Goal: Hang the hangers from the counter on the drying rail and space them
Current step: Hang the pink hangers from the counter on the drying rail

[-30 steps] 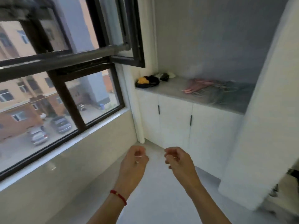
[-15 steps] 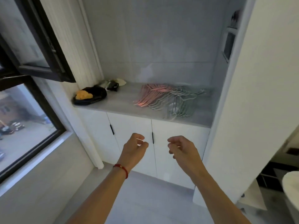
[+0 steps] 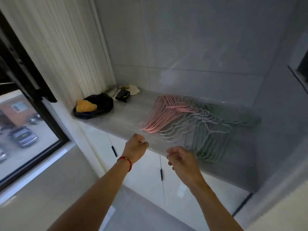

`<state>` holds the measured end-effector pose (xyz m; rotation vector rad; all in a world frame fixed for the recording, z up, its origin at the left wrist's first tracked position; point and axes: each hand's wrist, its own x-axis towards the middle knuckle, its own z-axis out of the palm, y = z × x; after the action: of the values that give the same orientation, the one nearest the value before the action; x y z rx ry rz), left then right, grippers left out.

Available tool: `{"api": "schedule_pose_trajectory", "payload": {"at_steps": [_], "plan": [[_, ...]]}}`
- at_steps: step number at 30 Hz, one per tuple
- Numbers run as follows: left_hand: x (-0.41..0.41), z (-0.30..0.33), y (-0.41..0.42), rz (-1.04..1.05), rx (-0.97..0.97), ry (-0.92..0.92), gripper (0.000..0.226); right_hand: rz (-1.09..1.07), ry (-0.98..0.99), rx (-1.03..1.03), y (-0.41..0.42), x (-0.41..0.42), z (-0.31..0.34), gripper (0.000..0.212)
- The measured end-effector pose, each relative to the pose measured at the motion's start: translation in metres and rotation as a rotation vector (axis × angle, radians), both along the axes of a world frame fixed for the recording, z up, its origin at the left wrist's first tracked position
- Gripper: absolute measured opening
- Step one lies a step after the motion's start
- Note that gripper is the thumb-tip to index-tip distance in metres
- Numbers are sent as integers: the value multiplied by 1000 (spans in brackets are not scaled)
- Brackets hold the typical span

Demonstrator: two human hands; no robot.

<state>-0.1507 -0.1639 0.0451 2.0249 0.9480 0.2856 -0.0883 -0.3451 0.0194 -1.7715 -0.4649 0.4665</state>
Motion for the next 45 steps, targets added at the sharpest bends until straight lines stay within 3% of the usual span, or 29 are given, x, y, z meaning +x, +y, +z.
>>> {"api": "schedule_pose_trajectory", "payload": {"at_steps": [9,12,14,16,23,26,28,30,32,34,39,45], "plan": [[83,-34,92,116,-29,37,41,149,70,-69,126,97,-13,20],[113,-60,133,154,-72,66,47,164,122,-50,158,118,-20,13],[129,-76,154,201,-184,67,38,170,106,-99,176,131,-24,13],[140,-81,168,225,-271,58,16,141,113,-106,193,144,-26,22],[143,-73,188,204,-544,-139,11,-26,-3,-162,227,173,-34,15],[136,-56,184,214,-558,-211,16,-80,53,-183,235,173,-27,30],[128,-45,177,208,-547,-262,18,-54,177,-138,243,171,-14,36],[116,-37,165,176,-541,-311,20,-7,447,32,252,171,-7,37],[100,-29,149,148,-535,-363,21,92,698,248,253,169,1,51],[81,-21,128,140,-526,-410,19,176,808,389,250,161,6,66],[-1,-10,76,272,-232,-309,21,233,734,426,233,114,15,35],[-143,-17,-5,737,-83,-325,19,633,710,177,197,-3,-16,34]]}}
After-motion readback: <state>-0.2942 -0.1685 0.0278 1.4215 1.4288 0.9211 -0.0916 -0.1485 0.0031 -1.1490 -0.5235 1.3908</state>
